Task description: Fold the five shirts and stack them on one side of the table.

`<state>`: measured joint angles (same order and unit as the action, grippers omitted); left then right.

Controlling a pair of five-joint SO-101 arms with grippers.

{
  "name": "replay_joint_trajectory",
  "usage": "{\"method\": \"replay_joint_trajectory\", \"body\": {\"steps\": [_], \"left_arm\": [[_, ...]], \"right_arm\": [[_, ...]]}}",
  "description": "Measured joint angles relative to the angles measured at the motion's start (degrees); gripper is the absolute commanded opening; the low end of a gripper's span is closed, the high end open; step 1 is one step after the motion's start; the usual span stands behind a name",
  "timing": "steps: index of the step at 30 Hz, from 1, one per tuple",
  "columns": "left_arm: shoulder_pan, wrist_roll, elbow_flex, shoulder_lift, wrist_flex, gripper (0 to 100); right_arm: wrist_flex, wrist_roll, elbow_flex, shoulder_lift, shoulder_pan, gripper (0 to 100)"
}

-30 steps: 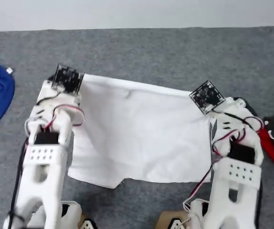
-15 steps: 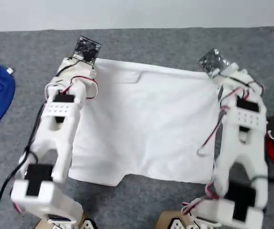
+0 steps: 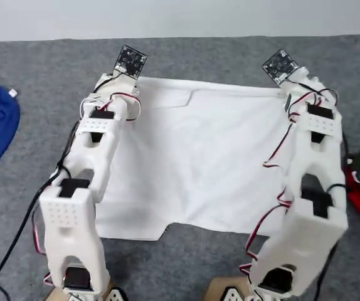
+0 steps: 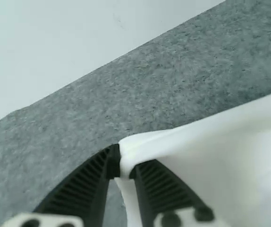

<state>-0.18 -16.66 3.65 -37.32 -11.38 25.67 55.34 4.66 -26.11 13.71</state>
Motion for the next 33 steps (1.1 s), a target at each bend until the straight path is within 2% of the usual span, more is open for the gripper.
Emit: {"method": "replay_joint_trajectory", "body": {"steps": [7, 13, 15, 24, 33], "left_arm": [[0.0, -0.1, 13.5, -10.8, -6.0, 0], [0.0, -0.2, 28.0, -14.9, -20.1, 0], [0.3, -1.1, 32.9, -15.0, -27.2, 0], [1.8, -14.2, 47.8, -15.6, -59.7, 0], [1.8, -24.5, 54.0, -15.6, -79.3, 0]], "right_arm": [[0.0, 0.0, 6.1, -7.1, 0.0, 1.0], [1.8, 0.0, 7.6, -8.3, -0.1, 1.0], [5.9, 0.0, 9.1, -8.3, -0.4, 1.0], [33.4, 0.0, 21.1, -8.3, -1.6, 1.0], [57.7, 0.1, 33.1, -8.3, -4.0, 1.0]]}}
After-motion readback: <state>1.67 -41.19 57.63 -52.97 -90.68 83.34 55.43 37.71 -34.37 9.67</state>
